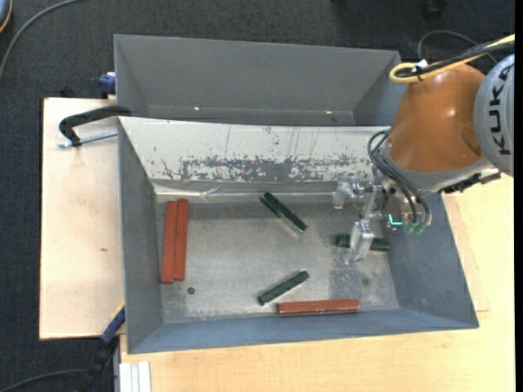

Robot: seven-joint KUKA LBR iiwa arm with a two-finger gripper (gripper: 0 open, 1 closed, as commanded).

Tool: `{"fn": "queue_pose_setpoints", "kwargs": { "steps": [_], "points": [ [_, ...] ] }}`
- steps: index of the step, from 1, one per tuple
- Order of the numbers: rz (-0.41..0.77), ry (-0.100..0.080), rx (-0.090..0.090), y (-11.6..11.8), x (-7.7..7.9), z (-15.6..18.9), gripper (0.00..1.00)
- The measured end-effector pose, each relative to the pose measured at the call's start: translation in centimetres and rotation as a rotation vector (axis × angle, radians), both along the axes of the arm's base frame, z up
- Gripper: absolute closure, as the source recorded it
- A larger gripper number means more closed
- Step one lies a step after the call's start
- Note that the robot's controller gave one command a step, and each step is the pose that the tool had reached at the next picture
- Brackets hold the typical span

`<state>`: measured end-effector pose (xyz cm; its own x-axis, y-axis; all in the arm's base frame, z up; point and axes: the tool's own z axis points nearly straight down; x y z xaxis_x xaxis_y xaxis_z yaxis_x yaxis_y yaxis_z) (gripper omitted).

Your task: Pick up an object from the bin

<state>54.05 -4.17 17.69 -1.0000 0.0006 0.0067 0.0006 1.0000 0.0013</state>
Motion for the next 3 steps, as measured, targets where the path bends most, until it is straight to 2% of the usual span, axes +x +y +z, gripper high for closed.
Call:
{"fn": "queue_pose_setpoints", "kwargs": {
  "steps": [1, 2, 3],
  "points": [
    [-0.194, 0.001, 0.0, 3.7, -3.1, -11.0, 0.0],
    [-0.062, -0.007, -0.002, 6.6, -3.6, -10.6, 0.0],
    [-0.062, -0.007, -0.001, 6.7, -3.7, -10.6, 1.0]
  ]
}}
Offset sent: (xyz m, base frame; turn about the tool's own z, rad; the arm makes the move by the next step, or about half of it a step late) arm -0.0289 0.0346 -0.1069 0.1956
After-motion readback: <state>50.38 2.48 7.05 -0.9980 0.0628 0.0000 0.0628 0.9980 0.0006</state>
